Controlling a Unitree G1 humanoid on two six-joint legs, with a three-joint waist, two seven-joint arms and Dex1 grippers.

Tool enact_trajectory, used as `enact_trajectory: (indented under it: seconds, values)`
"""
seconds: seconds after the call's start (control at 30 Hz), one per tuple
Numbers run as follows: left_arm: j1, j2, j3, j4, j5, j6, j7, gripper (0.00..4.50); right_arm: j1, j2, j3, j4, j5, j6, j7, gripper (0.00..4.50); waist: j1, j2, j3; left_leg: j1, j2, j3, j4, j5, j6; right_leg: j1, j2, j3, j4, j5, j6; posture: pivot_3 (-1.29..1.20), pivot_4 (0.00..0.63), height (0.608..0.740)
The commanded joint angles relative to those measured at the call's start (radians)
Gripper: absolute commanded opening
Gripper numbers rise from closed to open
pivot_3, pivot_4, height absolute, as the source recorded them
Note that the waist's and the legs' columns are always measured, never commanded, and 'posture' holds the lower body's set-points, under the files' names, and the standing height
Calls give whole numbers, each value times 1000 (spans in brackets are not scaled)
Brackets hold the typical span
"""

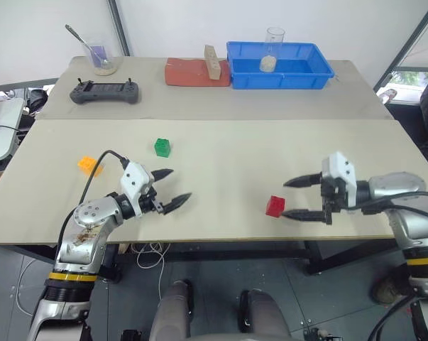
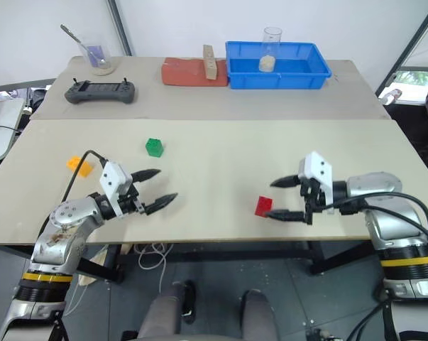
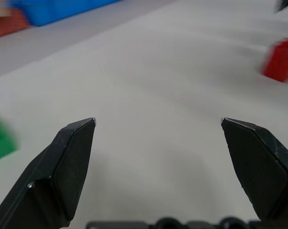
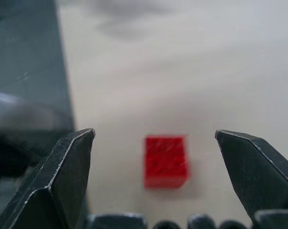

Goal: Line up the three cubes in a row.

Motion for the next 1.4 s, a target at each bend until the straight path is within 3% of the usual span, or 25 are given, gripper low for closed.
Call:
enact_trajectory:
  seconds: [0.03,0.3,0.53,0.7,0.8,0.97,1.03,1.13,1.23,1.4]
  values:
    - [-38,-75,41,90,83,-93,199,4500,-54,28,-73,-197,117,187,-147,4483,0,0,0,0,0,0,0,0,0,0,0,0,0,1,1,0,150,740]
    - [-219,-215,61,429,198,-254,498,4500,-43,103,-91,-495,247,433,-415,4483,15,-2,1,-1,-1,-2,1,0,0,0,1,-1,0,0,0,0,150,740]
    - [-429,-242,58,764,207,-350,509,4500,-62,92,-106,-533,284,466,-484,4483,23,-2,1,-2,-1,-1,2,0,0,0,0,-1,-1,1,1,0,150,740]
    - [-508,-237,61,903,219,-406,524,4500,-76,83,-111,-538,302,470,-509,4483,21,-3,2,-2,0,-1,1,0,1,-1,1,-1,0,2,3,0,150,740]
    - [-527,-234,70,945,217,-425,525,3614,-73,76,-116,-544,312,471,-522,4500,21,-3,2,-2,0,-1,1,0,1,-1,1,-1,0,2,3,0,150,740]
    - [-537,-229,73,971,215,-444,520,1262,-54,53,-128,-538,318,460,-519,4500,22,-3,2,-2,0,-2,1,0,1,0,1,-1,0,2,3,0,150,740]
    - [-539,-227,74,970,213,-445,516,1275,-55,43,-130,-531,318,454,-517,4500,22,-3,2,-2,0,-2,1,0,1,0,1,-1,0,2,3,0,150,740]
    - [-517,-231,47,878,185,-429,383,1275,-59,23,-142,-511,317,437,-498,4500,22,-4,2,-2,0,-2,1,0,1,0,1,-1,0,2,3,0,150,740]
    - [-447,-220,-21,657,110,-346,109,1275,-48,-8,-164,-508,327,422,-464,4500,22,-4,2,-4,0,-1,1,0,1,-1,1,-1,-1,2,3,0,150,740]
    - [-313,-101,-182,268,0,-122,-291,1275,39,-110,-187,-513,296,366,-364,4500,17,-4,2,-4,0,-1,1,0,1,-1,1,-1,-1,0,0,0,150,740]
